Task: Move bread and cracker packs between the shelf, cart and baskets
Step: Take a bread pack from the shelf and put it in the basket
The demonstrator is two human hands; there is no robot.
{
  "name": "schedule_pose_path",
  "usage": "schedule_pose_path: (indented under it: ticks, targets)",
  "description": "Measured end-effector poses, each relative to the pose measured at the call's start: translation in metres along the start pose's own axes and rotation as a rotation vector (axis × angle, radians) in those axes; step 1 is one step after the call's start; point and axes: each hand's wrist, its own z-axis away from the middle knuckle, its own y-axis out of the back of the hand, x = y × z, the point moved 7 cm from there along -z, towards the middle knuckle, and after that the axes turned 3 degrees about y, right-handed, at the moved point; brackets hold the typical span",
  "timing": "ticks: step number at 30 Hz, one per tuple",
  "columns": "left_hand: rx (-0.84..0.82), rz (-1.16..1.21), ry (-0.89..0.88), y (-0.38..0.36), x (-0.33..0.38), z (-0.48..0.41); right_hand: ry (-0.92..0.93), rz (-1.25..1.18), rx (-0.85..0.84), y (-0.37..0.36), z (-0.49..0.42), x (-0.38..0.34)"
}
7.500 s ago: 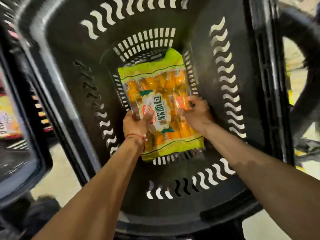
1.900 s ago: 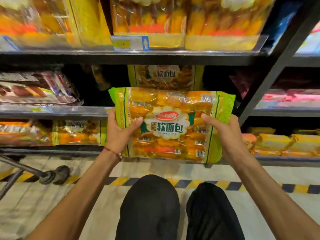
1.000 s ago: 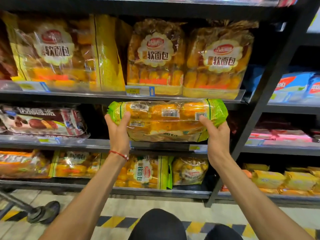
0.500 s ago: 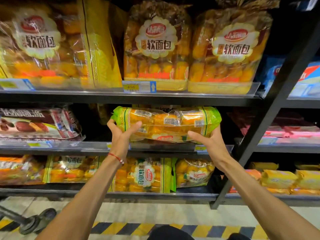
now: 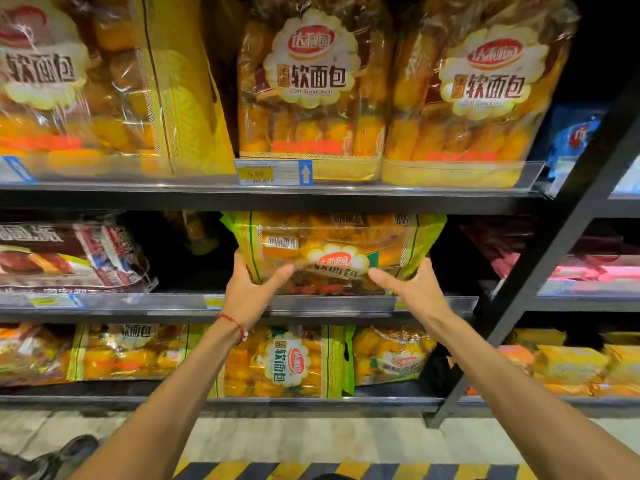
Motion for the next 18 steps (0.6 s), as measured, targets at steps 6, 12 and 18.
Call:
schedule_pose_path:
  ticks: [6,12,18]
  targets:
    - [0.200,-0.083,0.139,0.003,0.004,-0.018,-0.028,0.038,0.158,0.008,-0.006,0.000]
    - [0.218,-0.186,0.290,-0.005,0.003,-0.026,-0.157,0.163,0.235,0.005,-0.026,0.013]
    - [0.214,-0.380,0.150,-0.014,-0.002,-0.020,-0.255,0.457,0.248,0.002,-0.029,0.023]
